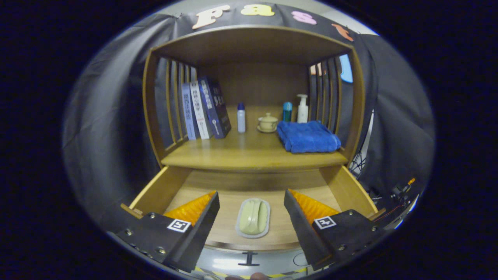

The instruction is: Pull open the drawer, take out the items inside it, and place them on the countertop above the cabinet.

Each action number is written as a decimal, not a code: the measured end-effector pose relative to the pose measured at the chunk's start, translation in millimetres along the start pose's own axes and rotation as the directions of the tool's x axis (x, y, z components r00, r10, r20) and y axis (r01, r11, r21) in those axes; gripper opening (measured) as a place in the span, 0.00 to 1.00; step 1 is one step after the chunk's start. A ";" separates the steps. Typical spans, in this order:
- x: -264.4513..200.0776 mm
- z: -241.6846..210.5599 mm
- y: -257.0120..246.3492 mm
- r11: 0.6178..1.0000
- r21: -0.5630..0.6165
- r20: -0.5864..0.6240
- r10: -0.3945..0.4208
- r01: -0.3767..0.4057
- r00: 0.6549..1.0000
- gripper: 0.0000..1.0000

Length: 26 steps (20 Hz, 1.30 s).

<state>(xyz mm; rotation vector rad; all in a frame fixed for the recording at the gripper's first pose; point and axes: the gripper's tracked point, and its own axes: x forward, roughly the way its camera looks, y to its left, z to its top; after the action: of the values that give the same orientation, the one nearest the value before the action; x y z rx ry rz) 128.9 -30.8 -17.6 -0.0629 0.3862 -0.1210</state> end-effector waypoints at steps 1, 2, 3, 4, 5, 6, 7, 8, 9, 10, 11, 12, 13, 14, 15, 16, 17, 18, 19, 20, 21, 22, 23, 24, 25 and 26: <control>10.1 -6.0 -0.3 1.000 0.000 -0.057 0.010 -0.010 0.998 0.99; 21.8 -15.9 -1.2 1.000 0.006 -0.124 0.012 -0.011 0.992 0.99; 30.2 -22.6 -1.0 1.000 0.002 -0.183 0.014 -0.014 0.983 0.99; 38.3 -33.1 -3.1 1.000 -0.007 -0.245 0.014 -0.017 0.969 1.00; 47.1 -40.0 -3.7 1.000 -0.004 -0.291 0.013 -0.015 0.957 1.00; 55.5 -50.6 -2.1 1.000 0.006 -0.338 0.010 -0.009 0.941 0.98; 60.5 -56.0 -1.5 1.000 0.021 -0.368 0.009 -0.002 0.930 0.96; 65.2 -61.5 -2.1 1.000 0.023 -0.392 0.006 0.003 0.920 0.93; 68.8 -62.4 -6.5 1.000 0.011 -0.404 -0.010 0.016 0.915 0.90; 72.4 -67.5 -11.7 0.999 0.006 -0.418 -0.031 0.037 0.908 0.77; 73.8 -70.9 -10.8 0.999 0.026 -0.431 -0.026 0.041 0.902 0.64; 77.9 -79.4 -0.9 0.998 0.056 -0.440 0.013 0.012 0.898 0.51; 77.4 -79.1 2.0 0.996 0.084 -0.441 0.046 -0.010 0.896 0.41; 72.6 -77.0 6.3 0.994 0.102 -0.448 0.074 -0.031 0.891 0.30; 76.0 -79.1 13.0 0.989 0.130 -0.440 0.121 -0.070 0.890 0.20; 73.0 -78.4 16.8 0.985 0.140 -0.436 0.152 -0.100 0.887 0.17; 73.0 -77.9 15.9 0.985 0.134 -0.414 0.156 -0.109 0.897 0.12; 72.3 -72.0 12.4 0.987 0.117 -0.379 0.149 -0.112 0.913 0.12; 71.4 -62.1 10.6 0.988 0.102 -0.333 0.143 -0.114 0.932 0.12; 66.2 -50.6 11.1 0.987 0.094 -0.283 0.151 -0.130 0.947 0.12; 59.7 -37.5 14.5 0.984 0.090 -0.234 0.173 -0.156 0.957 0.12; 52.6 -24.3 16.6 0.981 0.081 -0.178 0.189 -0.177 0.966 0.12; 45.4 -9.1 14.7 0.981 0.064 -0.120 0.191 -0.185 0.974 0.12; 36.1 6.5 14.2 0.981 0.042 -0.062 0.191 -0.189 0.980 0.12; 28.0 23.0 12.9 0.982 0.013 0.003 0.188 -0.188 0.982 0.12; 20.4 38.9 11.2 0.983 -0.022 0.068 0.182 -0.181 0.981 0.12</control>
<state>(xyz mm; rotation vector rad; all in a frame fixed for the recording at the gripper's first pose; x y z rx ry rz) 163.6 -20.9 9.9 -0.0475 0.3217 0.0643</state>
